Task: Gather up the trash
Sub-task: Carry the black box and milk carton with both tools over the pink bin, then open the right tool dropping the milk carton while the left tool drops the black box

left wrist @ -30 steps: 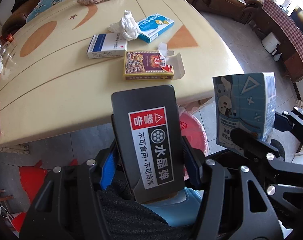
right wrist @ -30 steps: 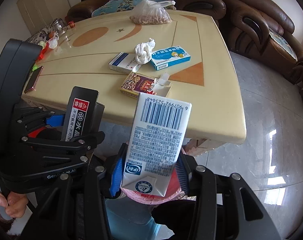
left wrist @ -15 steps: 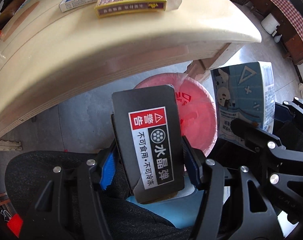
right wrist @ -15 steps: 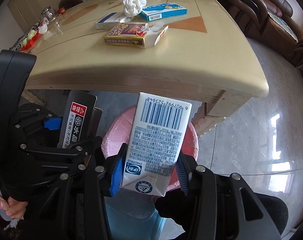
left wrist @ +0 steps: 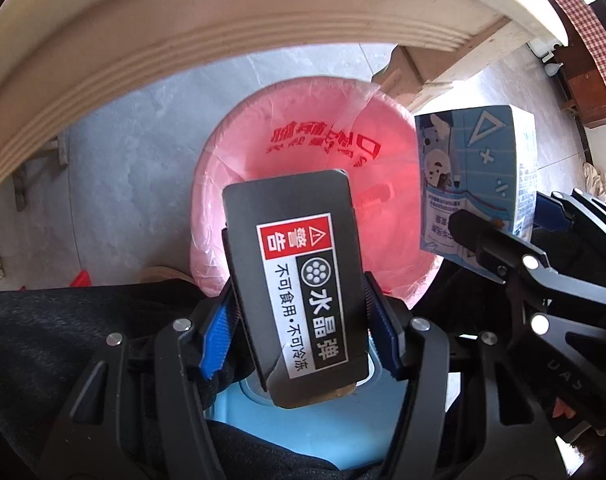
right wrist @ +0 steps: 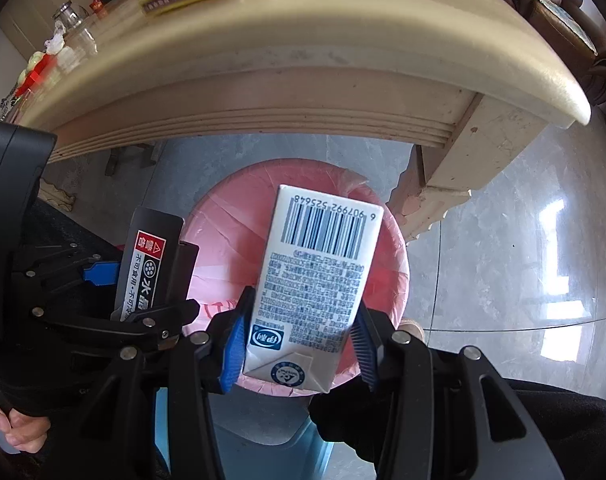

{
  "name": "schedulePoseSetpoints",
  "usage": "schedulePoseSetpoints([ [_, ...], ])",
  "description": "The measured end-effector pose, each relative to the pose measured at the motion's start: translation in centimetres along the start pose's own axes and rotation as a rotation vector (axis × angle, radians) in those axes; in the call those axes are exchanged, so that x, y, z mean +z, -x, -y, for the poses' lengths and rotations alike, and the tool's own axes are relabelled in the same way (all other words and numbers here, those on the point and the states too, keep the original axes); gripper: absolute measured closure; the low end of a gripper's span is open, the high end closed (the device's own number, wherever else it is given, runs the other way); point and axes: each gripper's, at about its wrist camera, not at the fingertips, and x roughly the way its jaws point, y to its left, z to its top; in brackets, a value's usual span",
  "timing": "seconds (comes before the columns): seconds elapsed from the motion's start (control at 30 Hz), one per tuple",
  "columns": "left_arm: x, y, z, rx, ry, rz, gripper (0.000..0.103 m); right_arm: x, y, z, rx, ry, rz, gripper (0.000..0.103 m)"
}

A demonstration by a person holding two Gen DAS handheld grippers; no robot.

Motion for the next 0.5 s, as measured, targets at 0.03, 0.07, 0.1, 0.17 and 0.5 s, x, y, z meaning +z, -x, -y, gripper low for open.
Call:
schedulePoseSetpoints([
  [0.03, 0.2, -0.6, -0.2, -0.001, 0.005, -0.011, 0.045, 0.0, -0.6, 0.1, -0.003, -0.001, -0.008, 0.058],
  [0.07, 0.4, -1.1, -0.4, -0.007, 0.008, -0.026, 0.045, 0.0, -1.3, 0.2, -0.003, -0.004, -0.016, 0.058],
  [0.1, 0.8, -1.4, -0.5, -0.015, 0.017, -0.040, 0.045, -0.1, -1.8, 0.3, 0.001, -0.009, -0.026, 0.058],
  [0.17, 1.3, -2.4, -1.2, -0.027, 0.031, -0.066, 0.045, 0.0, -3.0, 0.6, 0.008, -0.017, -0.047, 0.058],
  [0.5, 3.3, -6.3, -1.6, -0.089, 0.065, -0.154, 0.045, 0.0, -6.8, 2.0, 0.028, -0.042, -0.124, 0.058],
])
